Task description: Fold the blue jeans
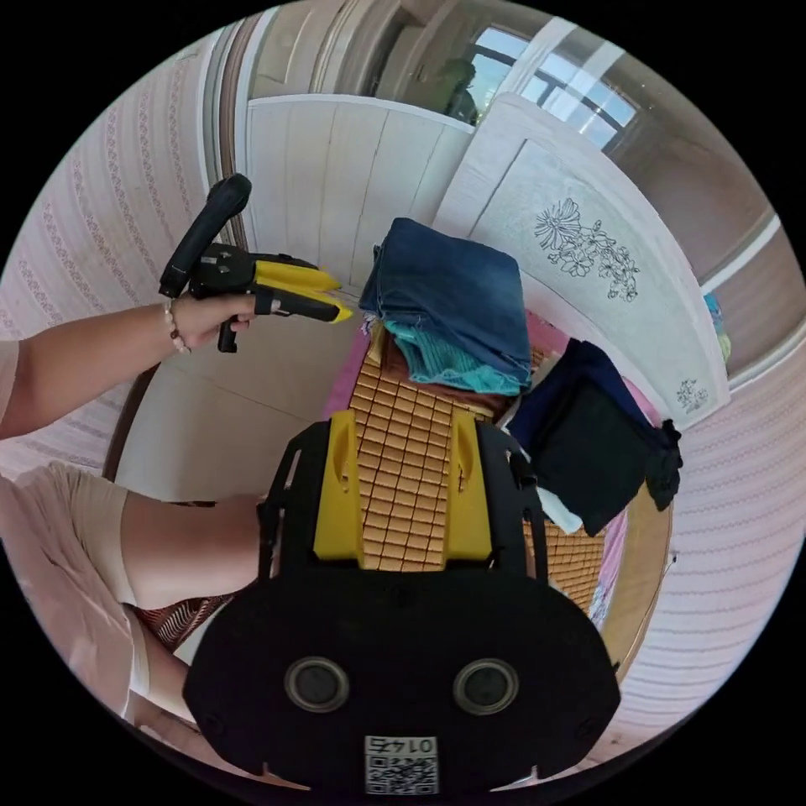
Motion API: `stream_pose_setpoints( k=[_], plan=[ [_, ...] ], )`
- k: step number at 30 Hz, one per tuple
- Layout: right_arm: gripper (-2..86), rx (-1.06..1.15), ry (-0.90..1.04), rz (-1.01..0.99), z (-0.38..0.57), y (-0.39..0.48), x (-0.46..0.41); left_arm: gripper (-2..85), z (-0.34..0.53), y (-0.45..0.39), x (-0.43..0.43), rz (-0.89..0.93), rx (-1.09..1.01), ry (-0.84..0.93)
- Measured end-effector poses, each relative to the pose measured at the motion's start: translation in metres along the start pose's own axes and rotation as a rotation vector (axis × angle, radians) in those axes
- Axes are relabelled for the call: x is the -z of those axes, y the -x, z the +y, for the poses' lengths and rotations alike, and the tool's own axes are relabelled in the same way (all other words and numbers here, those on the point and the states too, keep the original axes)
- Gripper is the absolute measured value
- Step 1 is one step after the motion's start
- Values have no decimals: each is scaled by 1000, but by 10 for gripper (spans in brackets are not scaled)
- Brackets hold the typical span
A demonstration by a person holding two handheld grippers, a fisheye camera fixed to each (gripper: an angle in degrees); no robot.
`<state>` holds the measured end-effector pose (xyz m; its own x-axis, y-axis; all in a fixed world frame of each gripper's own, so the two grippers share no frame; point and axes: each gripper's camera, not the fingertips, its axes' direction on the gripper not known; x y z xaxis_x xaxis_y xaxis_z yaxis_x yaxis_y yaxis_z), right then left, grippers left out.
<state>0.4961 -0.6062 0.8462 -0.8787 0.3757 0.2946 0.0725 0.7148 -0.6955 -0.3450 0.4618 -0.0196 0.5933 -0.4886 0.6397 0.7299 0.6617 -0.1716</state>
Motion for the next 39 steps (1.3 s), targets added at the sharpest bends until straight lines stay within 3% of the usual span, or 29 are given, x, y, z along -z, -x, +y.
stream_pose_setpoints(
  k=[6,11,15,20,26,32,37,39],
  plan=[
    [148,19,2,-51,-94,-31,-65,72,-26,24,-36,0,45,69],
    [102,-54,43,-125,-119,-51,-105,17,-29,32,-29,-10,4,23],
    [18,-97,-33,-134,-106,-84,-79,3,-41,30,-4,-15,-76,-27],
    [2,-262,-225,-251,-76,-152,-3,-3,-79,13,61,-26,-227,-176],
    [0,-465,-495,-214,13,-211,113,-5,-126,5,146,162,-288,-345],
    [0,-703,-670,-109,188,-224,197,-5,-145,-32,193,359,-386,-417],
    [-1,-994,-446,80,384,-144,203,-2,-112,-38,191,513,-464,-295],
    [-2,-1142,-291,43,444,-107,171,4,-75,-38,155,505,-474,-81]
  ],
)
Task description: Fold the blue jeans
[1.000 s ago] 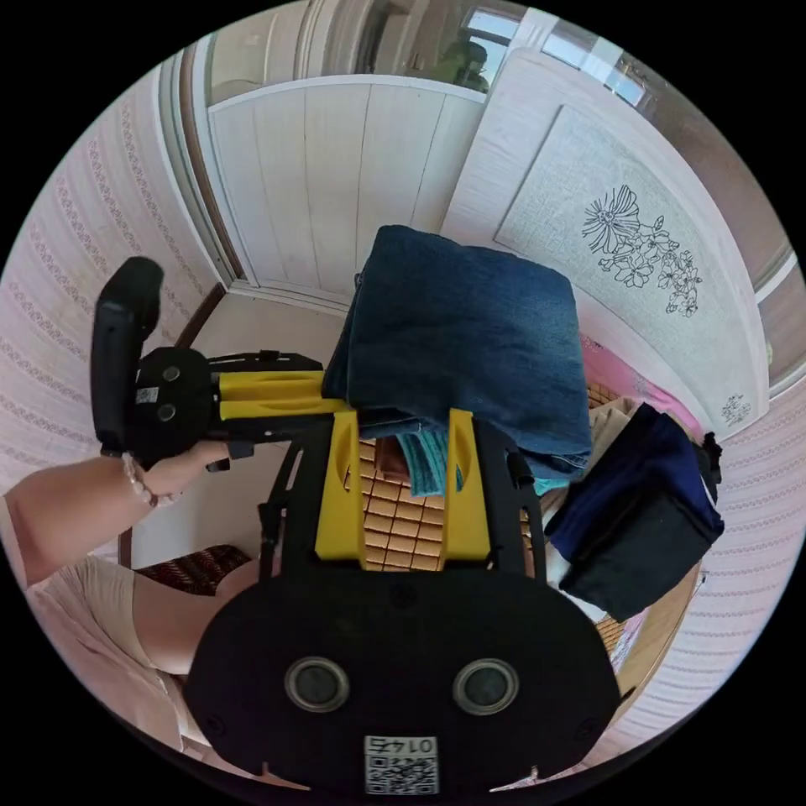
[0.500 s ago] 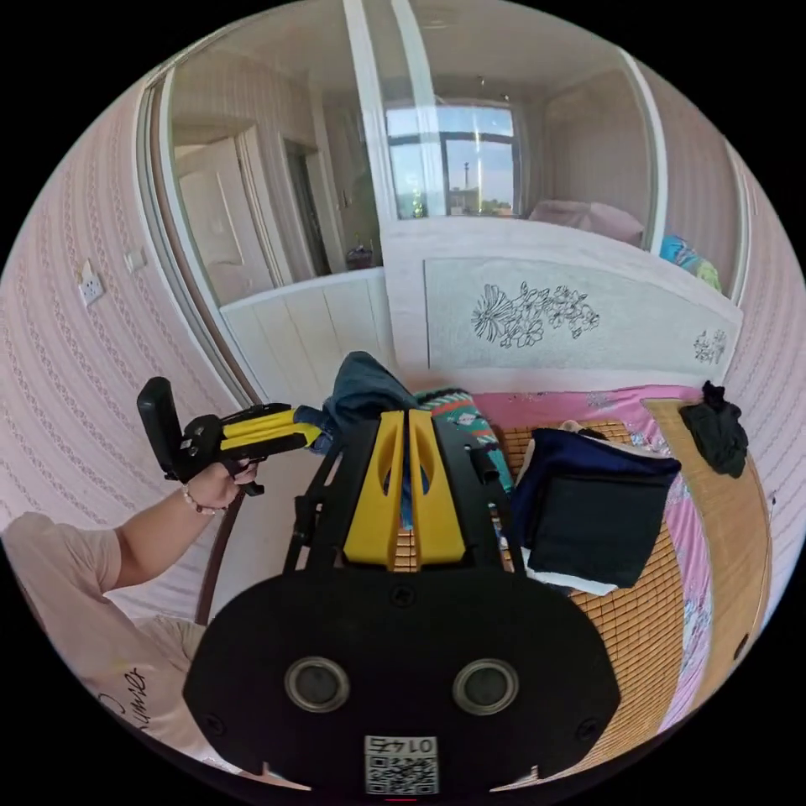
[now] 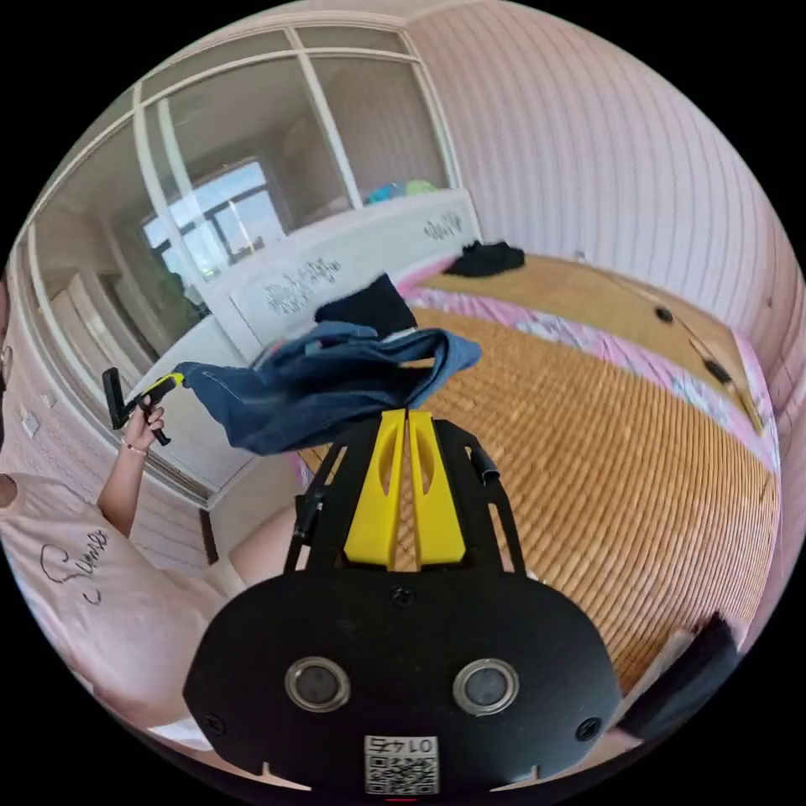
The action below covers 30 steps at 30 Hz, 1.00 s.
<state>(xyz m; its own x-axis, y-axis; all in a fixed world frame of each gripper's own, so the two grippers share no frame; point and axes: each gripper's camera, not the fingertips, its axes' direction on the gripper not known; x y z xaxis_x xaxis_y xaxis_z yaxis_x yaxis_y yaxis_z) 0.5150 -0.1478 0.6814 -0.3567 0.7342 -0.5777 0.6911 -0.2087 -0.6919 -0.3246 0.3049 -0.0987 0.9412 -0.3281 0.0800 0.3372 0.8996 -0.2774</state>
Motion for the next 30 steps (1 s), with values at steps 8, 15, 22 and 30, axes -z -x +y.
stream_pose_setpoints(
  k=[8,15,22,30],
  plan=[
    [17,-420,440,96,165,-66,-77,38,135,26,-137,121,327,613],
    [140,-74,358,170,71,-47,-102,49,90,62,-103,105,353,483],
    [199,-42,509,152,-4,-66,-194,111,69,103,-135,77,482,443],
    [55,-49,636,133,28,-85,-208,62,81,121,-234,284,626,794]
  ],
)
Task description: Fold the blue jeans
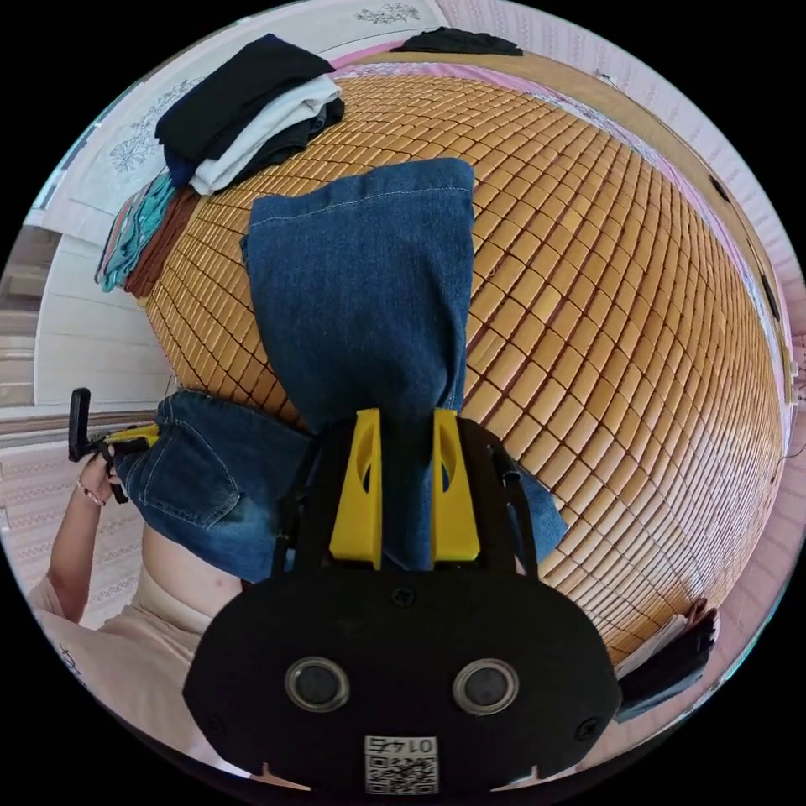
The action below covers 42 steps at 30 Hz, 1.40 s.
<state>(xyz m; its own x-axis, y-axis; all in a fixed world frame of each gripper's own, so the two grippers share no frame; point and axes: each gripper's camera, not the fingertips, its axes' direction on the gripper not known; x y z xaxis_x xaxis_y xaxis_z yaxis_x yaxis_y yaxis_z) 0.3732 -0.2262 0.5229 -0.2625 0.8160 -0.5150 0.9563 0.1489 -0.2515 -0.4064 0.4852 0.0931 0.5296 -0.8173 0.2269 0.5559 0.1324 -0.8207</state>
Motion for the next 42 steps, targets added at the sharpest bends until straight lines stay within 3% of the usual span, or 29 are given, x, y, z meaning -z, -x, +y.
stream_pose_setpoints(
  k=[2,5,12,16,18,22,27,31,35,39,42],
  plan=[
    [21,64,-48,-2,17,-1,11,39,-3,-1,2,38,-10,-2],
    [9,62,-170,-102,49,-21,47,24,-5,-27,20,-82,-107,-48],
    [4,-145,-701,-125,159,-118,201,1,-23,-157,109,-162,-529,-357],
    [9,-281,-1005,-53,265,-168,257,-1,-26,-206,158,-177,-658,-565],
    [12,-351,-1061,-20,312,-187,258,1,-21,-207,184,-194,-657,-661],
    [27,-486,-959,-44,394,-222,198,4,-17,-181,178,-188,-598,-657],
    [6,-861,-627,-81,463,-245,84,0,-26,-89,103,-139,-205,-445],
    [7,-984,-405,-60,496,-239,41,-7,-7,-42,76,-124,41,-422],
    [31,-979,-393,58,506,-232,57,0,7,-49,88,-144,42,-465],
    [73,-1000,-611,177,513,-219,95,53,-19,-94,93,-266,-90,-438],
    [110,-853,-656,212,493,-209,109,73,-56,-121,82,-233,-149,-410]
  ],
)
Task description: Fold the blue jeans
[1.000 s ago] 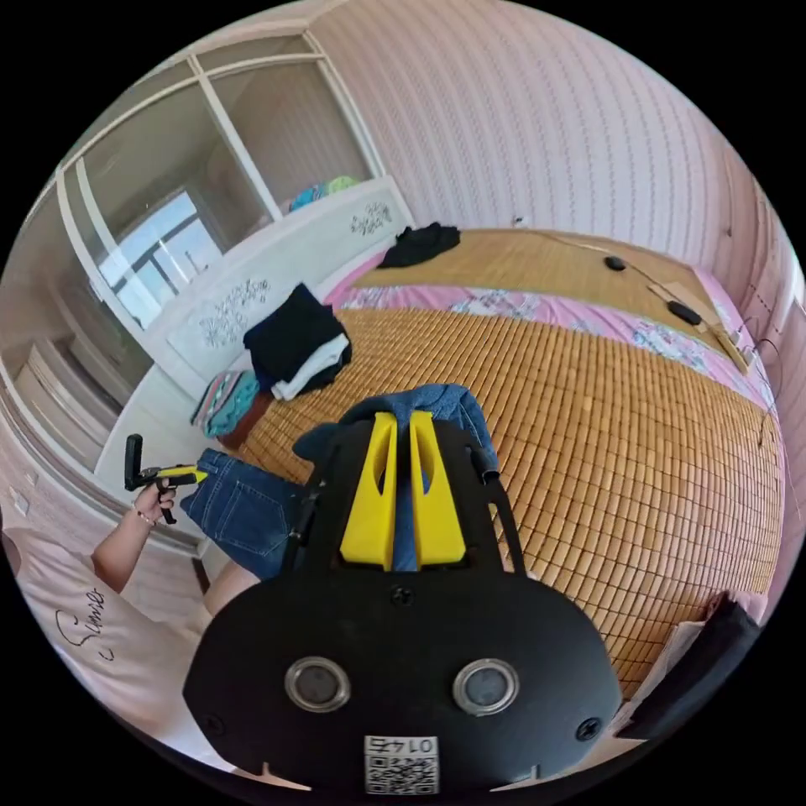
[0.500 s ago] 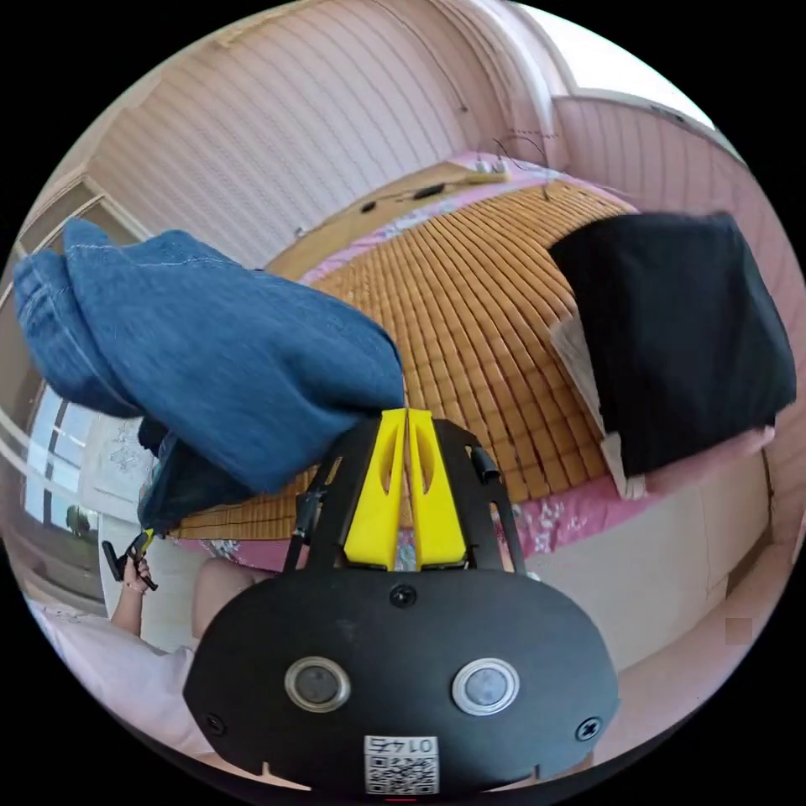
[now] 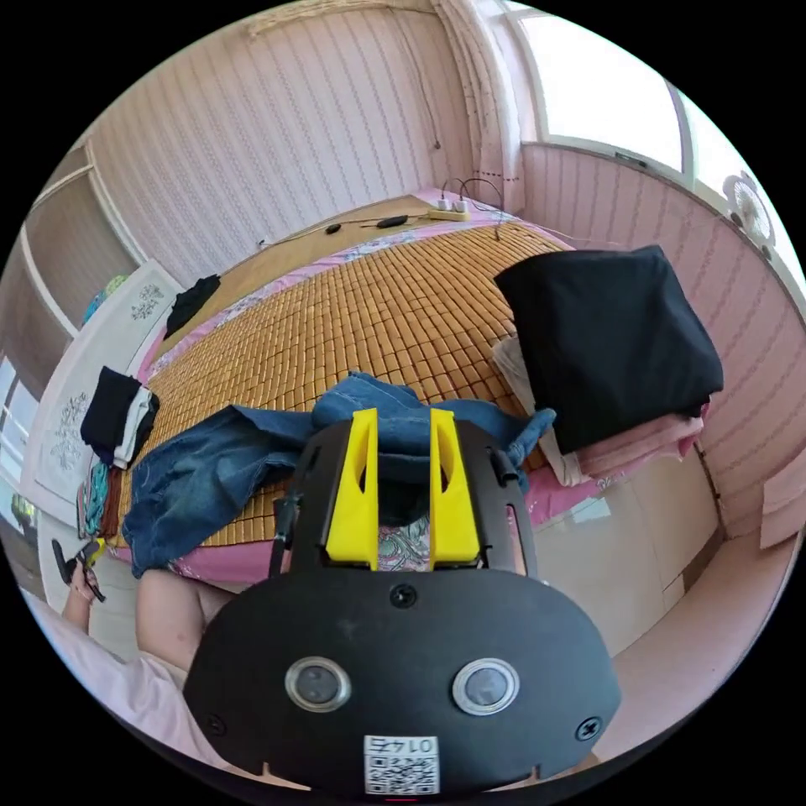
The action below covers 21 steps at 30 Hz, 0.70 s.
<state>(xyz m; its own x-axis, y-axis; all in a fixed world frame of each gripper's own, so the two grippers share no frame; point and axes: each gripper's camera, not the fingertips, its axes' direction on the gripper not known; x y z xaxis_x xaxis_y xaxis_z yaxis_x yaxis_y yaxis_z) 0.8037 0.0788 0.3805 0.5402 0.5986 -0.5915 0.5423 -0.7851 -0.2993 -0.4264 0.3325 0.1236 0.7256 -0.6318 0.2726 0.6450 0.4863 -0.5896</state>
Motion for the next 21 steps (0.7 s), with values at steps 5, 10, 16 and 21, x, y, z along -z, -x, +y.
stream_pose_setpoints(
  k=[5,10,16,21],
  plan=[
    [187,145,178,114,-16,18,-37,115,-58,-49,-60,-26,-96,116],
    [141,117,453,49,-14,-1,-79,132,-86,-90,-128,-149,-109,285],
    [39,159,344,40,-22,-8,-39,25,-92,-141,-148,-302,-295,370],
    [27,17,70,-36,-47,-38,52,4,-91,-179,-136,-391,-427,320]
  ],
)
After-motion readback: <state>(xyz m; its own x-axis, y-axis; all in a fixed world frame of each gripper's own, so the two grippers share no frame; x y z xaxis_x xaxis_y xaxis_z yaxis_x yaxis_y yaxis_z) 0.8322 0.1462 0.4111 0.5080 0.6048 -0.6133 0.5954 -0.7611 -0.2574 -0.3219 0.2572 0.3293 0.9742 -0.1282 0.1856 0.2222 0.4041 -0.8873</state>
